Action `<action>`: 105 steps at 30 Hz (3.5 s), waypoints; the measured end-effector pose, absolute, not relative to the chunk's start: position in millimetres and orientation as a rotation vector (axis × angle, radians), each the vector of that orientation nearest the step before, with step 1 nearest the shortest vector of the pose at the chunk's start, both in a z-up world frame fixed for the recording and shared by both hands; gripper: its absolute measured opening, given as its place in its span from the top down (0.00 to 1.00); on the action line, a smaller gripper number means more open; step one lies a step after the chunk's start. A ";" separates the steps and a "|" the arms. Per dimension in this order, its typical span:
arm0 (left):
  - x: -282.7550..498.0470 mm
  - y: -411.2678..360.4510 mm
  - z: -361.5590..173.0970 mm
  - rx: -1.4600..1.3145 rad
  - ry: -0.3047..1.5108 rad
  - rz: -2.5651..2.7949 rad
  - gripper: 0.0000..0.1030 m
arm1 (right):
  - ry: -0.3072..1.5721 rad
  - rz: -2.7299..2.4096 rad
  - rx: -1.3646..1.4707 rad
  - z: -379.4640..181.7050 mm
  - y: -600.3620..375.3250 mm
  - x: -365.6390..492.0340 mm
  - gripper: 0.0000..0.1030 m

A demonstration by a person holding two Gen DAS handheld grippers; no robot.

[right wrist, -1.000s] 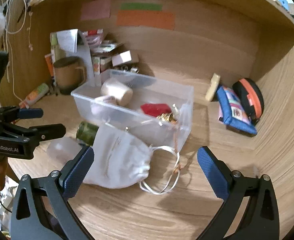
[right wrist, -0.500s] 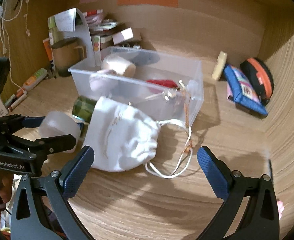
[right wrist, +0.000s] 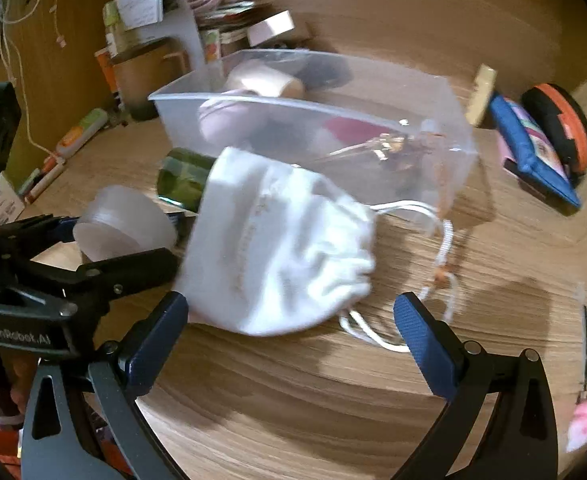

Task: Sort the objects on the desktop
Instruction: 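Grasp the frosted white cup with the left gripper while the right grasps the white cloth bag, then carry the frosted cup and white cloth bag up over the clear plastic box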

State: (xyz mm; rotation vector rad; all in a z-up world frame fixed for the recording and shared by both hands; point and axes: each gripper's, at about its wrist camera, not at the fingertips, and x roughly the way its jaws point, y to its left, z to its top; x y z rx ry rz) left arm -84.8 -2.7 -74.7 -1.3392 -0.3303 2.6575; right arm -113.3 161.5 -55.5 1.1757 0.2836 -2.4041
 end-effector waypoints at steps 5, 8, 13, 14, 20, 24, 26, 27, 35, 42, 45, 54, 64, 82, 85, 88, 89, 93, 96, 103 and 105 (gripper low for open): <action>-85.9 -6.6 -75.2 -1.321 -0.306 2.676 0.04 | 0.356 -2.400 1.195 -61.3 141.7 -118.5 0.00; -87.8 -8.4 -75.1 -1.302 -0.306 2.669 0.12 | 0.374 -2.416 1.195 -63.8 137.9 -121.5 0.00; -87.5 -9.9 -75.1 -1.281 -0.299 2.655 0.28 | 0.305 -2.446 1.173 -64.1 148.1 -124.6 0.09; -86.7 -10.8 -74.9 -1.275 -0.303 2.655 0.29 | 0.295 -2.448 1.170 -63.6 150.3 -124.5 0.14; -80.8 -15.5 -75.3 -1.252 -0.315 2.678 0.51 | 0.229 -2.452 1.131 -56.3 163.5 -123.0 0.40; -79.9 -19.0 -75.8 -1.249 -0.364 2.663 0.65 | 0.185 -2.437 1.112 -52.1 170.3 -122.5 0.53; -80.2 -20.0 -75.8 -1.248 -0.380 2.664 0.66 | 0.164 -2.444 1.100 -50.0 173.3 -121.7 0.58; -80.2 -21.2 -75.5 -1.248 -0.392 2.666 0.67 | 0.150 -2.449 1.091 -47.6 175.3 -121.3 0.59; -76.0 -24.2 -64.1 -1.209 -0.396 2.702 0.72 | 0.071 -2.501 1.040 -31.1 196.5 -120.7 0.72; -74.6 -26.6 -54.6 -1.172 -0.395 2.720 0.72 | 0.021 -2.531 0.971 -12.6 208.5 -118.6 0.73; -74.6 -27.5 -51.6 -1.163 -0.392 2.730 0.72 | -0.012 -2.527 0.955 -5.3 213.3 -119.2 0.73; -74.0 -27.1 -43.6 -1.142 -0.349 2.756 0.72 | -0.119 -2.527 0.932 10.5 231.8 -126.1 0.73; -55.8 -15.3 -60.0 -1.213 -0.229 2.728 0.70 | -0.099 -2.500 0.925 12.6 226.1 -127.8 0.73; -51.1 -35.1 -22.9 -1.053 -0.282 2.854 0.72 | -0.100 -2.509 0.863 30.7 219.2 -126.9 0.73; -55.8 -38.6 -12.6 -1.018 -0.283 2.870 0.72 | -0.105 -2.513 0.847 36.2 220.3 -129.6 0.73; -62.0 -41.4 -3.1 -0.995 -0.285 2.875 0.72 | -0.106 -2.516 0.838 39.4 220.7 -133.2 0.73; -64.1 -42.0 0.4 -0.987 -0.282 2.878 0.72 | -0.104 -2.518 0.835 40.3 220.5 -134.5 0.73; -73.8 -45.0 14.3 -0.955 -0.275 2.885 0.72 | -0.107 -2.519 0.827 42.9 220.3 -139.6 0.73; -81.9 -45.1 23.8 -0.935 -0.276 2.882 0.72 | -0.106 -2.517 0.823 44.8 219.5 -144.9 0.73; -105.8 -42.3 36.6 -0.921 -0.272 2.850 0.72 | -0.095 -2.512 0.808 51.7 214.8 -160.2 0.73; -112.7 -40.3 39.4 -0.920 -0.260 2.843 0.72 | -0.089 -2.511 0.801 53.2 212.9 -164.1 0.73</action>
